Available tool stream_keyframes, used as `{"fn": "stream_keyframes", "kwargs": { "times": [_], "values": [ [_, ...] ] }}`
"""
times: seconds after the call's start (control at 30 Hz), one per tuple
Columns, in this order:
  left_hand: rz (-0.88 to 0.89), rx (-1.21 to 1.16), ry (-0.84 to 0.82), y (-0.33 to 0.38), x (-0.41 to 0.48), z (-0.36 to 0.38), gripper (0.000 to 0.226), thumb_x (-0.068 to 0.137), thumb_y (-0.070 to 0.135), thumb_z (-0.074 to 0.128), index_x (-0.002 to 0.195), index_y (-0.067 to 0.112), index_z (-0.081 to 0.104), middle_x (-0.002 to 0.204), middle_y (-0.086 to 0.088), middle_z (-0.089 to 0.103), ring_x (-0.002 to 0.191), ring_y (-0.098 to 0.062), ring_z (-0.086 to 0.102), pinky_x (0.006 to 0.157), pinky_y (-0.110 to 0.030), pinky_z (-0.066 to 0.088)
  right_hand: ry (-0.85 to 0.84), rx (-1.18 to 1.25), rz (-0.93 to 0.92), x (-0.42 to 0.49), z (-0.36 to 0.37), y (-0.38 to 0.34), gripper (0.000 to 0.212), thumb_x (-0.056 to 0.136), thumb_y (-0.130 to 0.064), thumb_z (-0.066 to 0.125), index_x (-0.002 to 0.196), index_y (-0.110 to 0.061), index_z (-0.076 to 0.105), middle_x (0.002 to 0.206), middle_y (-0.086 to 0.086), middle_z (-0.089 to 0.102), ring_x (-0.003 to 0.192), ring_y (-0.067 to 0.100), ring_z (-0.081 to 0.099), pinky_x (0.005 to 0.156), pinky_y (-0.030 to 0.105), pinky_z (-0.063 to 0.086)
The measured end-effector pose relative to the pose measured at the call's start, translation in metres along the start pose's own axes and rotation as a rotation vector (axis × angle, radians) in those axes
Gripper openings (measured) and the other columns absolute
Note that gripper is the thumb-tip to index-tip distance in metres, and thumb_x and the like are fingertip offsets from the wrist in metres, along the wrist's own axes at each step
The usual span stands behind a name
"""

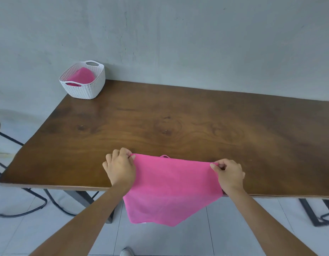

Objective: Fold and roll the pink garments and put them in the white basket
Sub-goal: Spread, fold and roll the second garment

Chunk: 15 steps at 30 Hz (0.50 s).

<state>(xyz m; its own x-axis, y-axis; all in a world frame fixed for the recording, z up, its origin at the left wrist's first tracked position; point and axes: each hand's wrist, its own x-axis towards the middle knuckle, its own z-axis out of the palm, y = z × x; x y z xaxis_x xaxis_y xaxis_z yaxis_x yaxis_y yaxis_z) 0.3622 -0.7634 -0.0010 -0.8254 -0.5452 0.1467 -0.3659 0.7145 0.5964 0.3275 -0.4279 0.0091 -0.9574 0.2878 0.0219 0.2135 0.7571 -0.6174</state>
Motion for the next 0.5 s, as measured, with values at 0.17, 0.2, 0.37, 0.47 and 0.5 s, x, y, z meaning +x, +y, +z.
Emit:
{"fn": "stream_keyframes", "kwargs": {
  "times": [0.17, 0.2, 0.37, 0.47, 0.5],
  "values": [
    [-0.066, 0.029, -0.038, 0.008, 0.038, 0.015, 0.015, 0.102, 0.032, 0.056, 0.101, 0.021, 0.066, 0.108, -0.002, 0.061, 0.107, -0.028, 0.042, 0.090, -0.043, 0.028, 0.068, -0.023, 0.030, 0.028, 0.018, -0.017, 0.013, 0.091, -0.036, 0.073, 0.079, -0.034, 0.067, 0.079, -0.014, 0.054, 0.096, 0.019, 0.046, 0.092, 0.041, 0.031],
    [-0.055, 0.043, -0.041, 0.009, 0.045, 0.018, 0.016, 0.102, 0.033, 0.056, 0.103, 0.021, 0.066, 0.109, -0.002, 0.061, 0.107, -0.028, 0.042, 0.090, -0.043, 0.029, 0.085, -0.041, 0.020, 0.033, 0.022, -0.020, 0.013, 0.091, -0.037, 0.071, 0.080, -0.032, 0.068, 0.079, -0.013, 0.054, 0.096, 0.021, 0.047, 0.092, 0.041, 0.032],
    [0.009, 0.084, -0.009, 0.009, 0.076, 0.030, 0.019, 0.099, 0.035, 0.060, 0.100, 0.018, 0.068, 0.106, -0.004, 0.063, 0.105, -0.031, 0.046, 0.089, -0.046, 0.031, 0.180, -0.200, -0.064, 0.052, 0.047, -0.026, 0.018, 0.099, -0.039, 0.058, 0.096, -0.023, 0.065, 0.096, 0.000, 0.059, 0.100, 0.028, 0.047, 0.091, 0.045, 0.034],
    [0.057, 0.134, 0.009, 0.010, 0.089, 0.037, 0.020, 0.099, 0.036, 0.059, 0.097, 0.017, 0.066, 0.102, -0.005, 0.062, 0.101, -0.031, 0.047, 0.086, -0.047, 0.034, 0.234, -0.317, -0.123, 0.062, 0.057, -0.030, 0.015, 0.100, -0.034, 0.056, 0.098, -0.020, 0.061, 0.100, 0.004, 0.059, 0.099, 0.029, 0.047, 0.089, 0.046, 0.036],
    [0.060, 0.142, 0.009, 0.012, 0.094, 0.039, 0.021, 0.099, 0.037, 0.059, 0.096, 0.017, 0.065, 0.101, -0.005, 0.061, 0.100, -0.031, 0.047, 0.085, -0.047, 0.034, 0.239, -0.336, -0.119, 0.067, 0.058, -0.032, 0.014, 0.100, -0.033, 0.055, 0.098, -0.020, 0.060, 0.101, 0.004, 0.058, 0.099, 0.029, 0.047, 0.089, 0.046, 0.037]
  ]
}}
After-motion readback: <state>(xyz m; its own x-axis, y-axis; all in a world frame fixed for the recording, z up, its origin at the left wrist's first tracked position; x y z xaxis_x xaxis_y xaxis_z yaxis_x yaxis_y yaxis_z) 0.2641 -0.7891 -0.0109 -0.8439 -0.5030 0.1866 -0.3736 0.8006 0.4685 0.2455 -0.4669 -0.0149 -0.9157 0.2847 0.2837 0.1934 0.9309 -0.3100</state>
